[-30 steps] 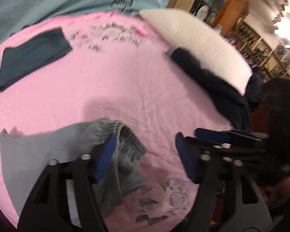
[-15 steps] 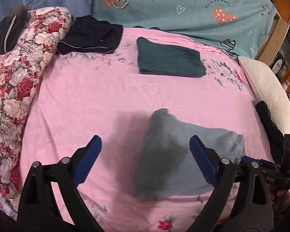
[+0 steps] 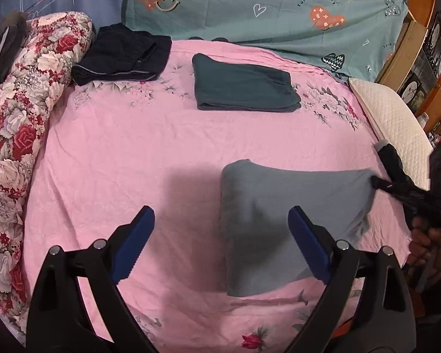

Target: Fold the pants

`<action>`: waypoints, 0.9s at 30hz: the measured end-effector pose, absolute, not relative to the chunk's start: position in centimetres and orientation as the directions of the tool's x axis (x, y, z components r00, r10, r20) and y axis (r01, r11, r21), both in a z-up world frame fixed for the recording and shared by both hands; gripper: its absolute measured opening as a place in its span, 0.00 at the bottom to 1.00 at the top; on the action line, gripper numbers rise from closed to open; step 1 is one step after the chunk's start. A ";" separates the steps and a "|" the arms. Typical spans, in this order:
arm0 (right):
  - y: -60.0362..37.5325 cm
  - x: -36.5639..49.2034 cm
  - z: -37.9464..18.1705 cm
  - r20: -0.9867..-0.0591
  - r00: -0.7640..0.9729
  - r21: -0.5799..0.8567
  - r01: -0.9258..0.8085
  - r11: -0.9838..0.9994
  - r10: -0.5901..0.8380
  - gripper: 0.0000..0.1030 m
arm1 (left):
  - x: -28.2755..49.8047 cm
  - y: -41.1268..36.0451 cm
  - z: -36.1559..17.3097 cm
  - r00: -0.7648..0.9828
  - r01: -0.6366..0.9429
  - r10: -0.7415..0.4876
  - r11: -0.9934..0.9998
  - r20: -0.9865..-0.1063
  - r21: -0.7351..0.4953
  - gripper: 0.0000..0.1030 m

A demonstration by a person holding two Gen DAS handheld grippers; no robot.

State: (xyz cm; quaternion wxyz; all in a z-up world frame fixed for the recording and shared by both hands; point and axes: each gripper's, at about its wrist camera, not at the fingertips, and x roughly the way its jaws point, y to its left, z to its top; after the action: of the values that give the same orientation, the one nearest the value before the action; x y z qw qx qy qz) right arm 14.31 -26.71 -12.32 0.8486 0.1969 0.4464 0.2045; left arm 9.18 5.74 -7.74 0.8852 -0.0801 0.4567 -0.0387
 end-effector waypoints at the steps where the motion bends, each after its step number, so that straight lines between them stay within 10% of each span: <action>1: -26.9 15.1 -13.7 -0.725 0.483 0.495 -0.131 0.859 0.491 0.10 | 9.2 5.6 -7.8 0.579 0.000 -0.143 0.985 -0.803 -0.175 0.91; 4: -28.1 15.3 -15.4 -0.769 0.415 0.506 -0.069 0.860 0.486 0.19 | 9.1 5.4 -7.7 0.582 0.012 -0.127 0.989 -0.804 -0.148 0.91; 7: -31.1 13.4 -14.6 -0.707 0.486 0.581 -0.016 0.814 0.514 0.53 | 9.2 5.5 -8.2 0.569 0.007 -0.133 0.988 -0.812 -0.157 0.91; 20: -24.7 13.9 -17.4 -0.856 0.353 0.330 -0.188 0.925 0.377 0.38 | 10.0 4.3 -9.2 0.532 0.031 -0.158 0.985 -0.832 -0.167 0.91; 22: -24.3 14.1 -18.1 -0.870 0.326 0.325 -0.188 0.927 0.371 0.20 | 10.1 4.3 -9.2 0.530 0.032 -0.156 0.986 -0.833 -0.164 0.91; 27: -26.5 11.6 -14.0 -0.748 0.388 0.512 -0.181 0.840 0.539 0.20 | 10.2 4.9 -9.5 0.527 0.007 -0.147 0.986 -0.837 -0.169 0.91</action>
State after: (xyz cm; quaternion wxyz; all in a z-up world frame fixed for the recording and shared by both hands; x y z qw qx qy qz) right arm 11.64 -26.53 -14.03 0.8140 0.1763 0.5072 0.2213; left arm 10.16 4.89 -9.46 0.8707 -0.0721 0.4845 -0.0443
